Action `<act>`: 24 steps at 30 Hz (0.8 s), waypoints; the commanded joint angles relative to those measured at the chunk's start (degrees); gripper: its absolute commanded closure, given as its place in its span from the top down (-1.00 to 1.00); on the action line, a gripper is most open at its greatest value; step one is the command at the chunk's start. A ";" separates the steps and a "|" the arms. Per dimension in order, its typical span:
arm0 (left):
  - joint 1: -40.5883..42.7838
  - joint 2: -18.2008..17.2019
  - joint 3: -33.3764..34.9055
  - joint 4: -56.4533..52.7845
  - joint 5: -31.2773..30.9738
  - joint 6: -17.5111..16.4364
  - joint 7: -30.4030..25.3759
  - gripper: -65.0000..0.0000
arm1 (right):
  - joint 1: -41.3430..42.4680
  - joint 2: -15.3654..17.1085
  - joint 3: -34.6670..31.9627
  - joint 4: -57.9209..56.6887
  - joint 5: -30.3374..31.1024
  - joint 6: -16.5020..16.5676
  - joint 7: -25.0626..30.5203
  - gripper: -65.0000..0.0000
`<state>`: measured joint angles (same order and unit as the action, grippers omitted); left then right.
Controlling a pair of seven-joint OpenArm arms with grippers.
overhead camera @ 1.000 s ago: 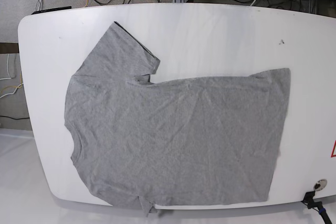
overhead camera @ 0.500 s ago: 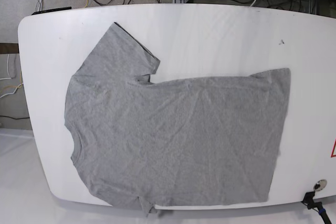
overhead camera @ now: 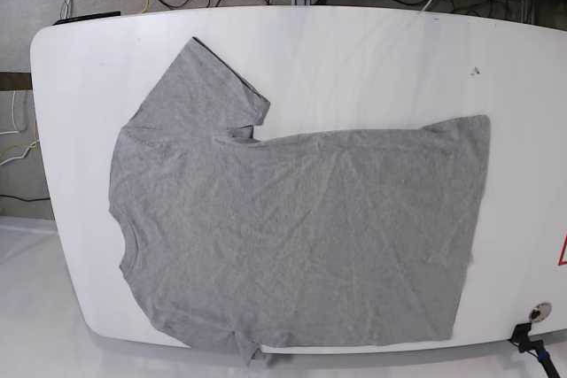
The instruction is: Fold the T-shirt properly
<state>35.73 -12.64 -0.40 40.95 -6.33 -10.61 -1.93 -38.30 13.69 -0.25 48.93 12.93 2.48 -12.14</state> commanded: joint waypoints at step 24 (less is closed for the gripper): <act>16.07 -6.57 -8.10 55.67 -7.31 -0.88 6.35 -1.00 | -23.18 -3.75 4.85 53.97 -2.13 -7.16 -3.74 -1.00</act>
<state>50.96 -18.81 -7.42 94.19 -13.06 -11.46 3.20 -60.01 10.20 4.40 101.23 11.86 -4.23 -14.85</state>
